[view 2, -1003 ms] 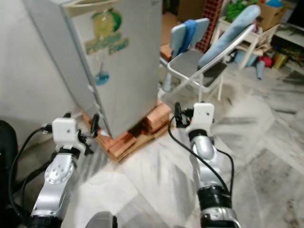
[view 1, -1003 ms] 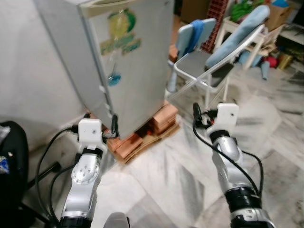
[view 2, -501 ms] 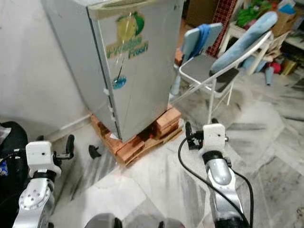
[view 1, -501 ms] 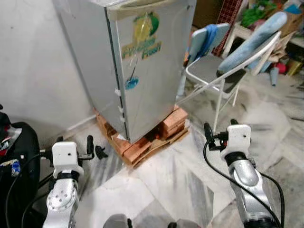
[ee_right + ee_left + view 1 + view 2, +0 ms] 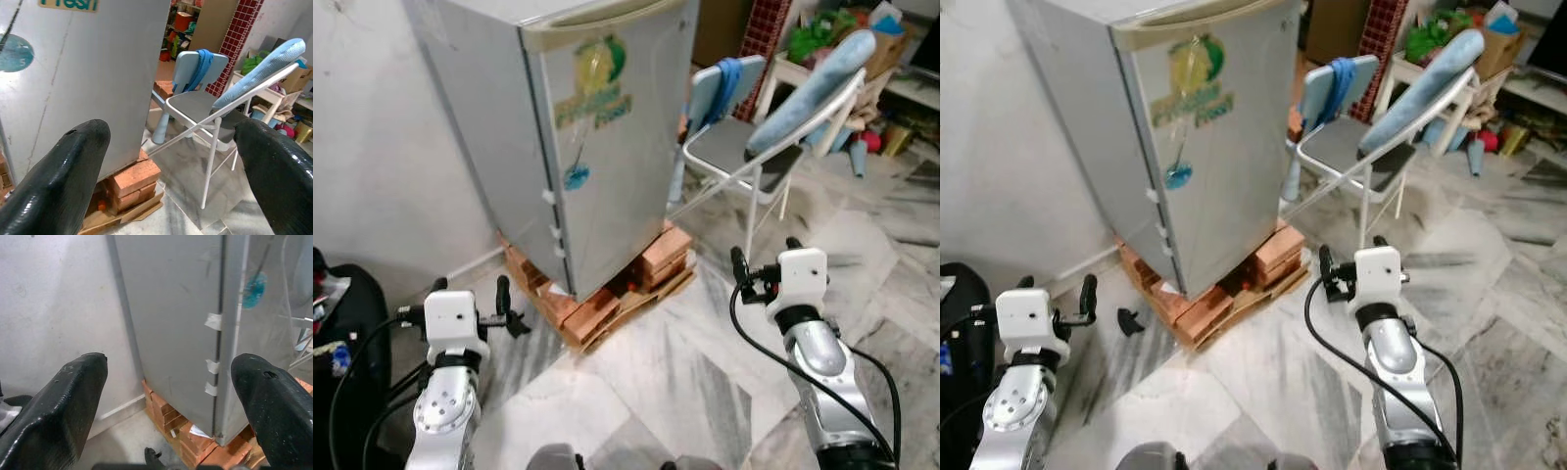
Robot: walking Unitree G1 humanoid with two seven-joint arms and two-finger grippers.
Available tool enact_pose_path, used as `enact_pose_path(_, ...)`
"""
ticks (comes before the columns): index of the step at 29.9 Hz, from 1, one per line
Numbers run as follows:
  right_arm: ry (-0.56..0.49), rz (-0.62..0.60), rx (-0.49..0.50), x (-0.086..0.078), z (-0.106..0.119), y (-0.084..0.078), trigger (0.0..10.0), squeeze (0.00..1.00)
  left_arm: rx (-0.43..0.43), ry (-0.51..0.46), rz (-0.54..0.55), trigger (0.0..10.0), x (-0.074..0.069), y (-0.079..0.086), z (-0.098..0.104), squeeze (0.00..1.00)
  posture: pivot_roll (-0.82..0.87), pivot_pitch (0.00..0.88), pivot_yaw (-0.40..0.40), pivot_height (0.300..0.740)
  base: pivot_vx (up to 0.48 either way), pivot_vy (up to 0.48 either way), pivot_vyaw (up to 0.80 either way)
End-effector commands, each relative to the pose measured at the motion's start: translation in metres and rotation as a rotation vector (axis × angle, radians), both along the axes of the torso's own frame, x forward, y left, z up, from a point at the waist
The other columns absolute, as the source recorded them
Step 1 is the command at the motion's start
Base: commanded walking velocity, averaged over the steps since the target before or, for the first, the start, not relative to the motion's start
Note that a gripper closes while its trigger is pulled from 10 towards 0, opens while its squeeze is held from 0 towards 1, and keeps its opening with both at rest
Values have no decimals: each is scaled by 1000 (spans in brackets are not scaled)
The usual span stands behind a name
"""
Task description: Restocking fridge
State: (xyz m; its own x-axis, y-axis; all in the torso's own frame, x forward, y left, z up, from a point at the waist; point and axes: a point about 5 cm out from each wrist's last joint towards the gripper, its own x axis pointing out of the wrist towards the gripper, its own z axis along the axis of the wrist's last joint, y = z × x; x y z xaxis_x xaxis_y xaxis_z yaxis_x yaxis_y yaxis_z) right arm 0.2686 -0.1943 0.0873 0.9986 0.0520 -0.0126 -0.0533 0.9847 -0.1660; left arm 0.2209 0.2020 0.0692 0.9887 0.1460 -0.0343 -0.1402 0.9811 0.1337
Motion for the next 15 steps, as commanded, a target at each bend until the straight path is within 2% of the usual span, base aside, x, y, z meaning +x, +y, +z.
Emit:
enact_pose_path(1,11,19,1,2,-1,4,10000,0,9,-9,0,10000,2,2,4,0,94,29,-19,740,0,476,-569)
enact_pose_path(5,13,20,5,2,0,5,10000,0,15,-20,-42,10000,3,-1,7,0,92,30,-16,740,0,474,-603)
enact_pose_path(15,9,27,3,5,0,8,10000,0,27,-23,-58,10000,6,-2,8,0,95,33,-14,740,0,447,-800)
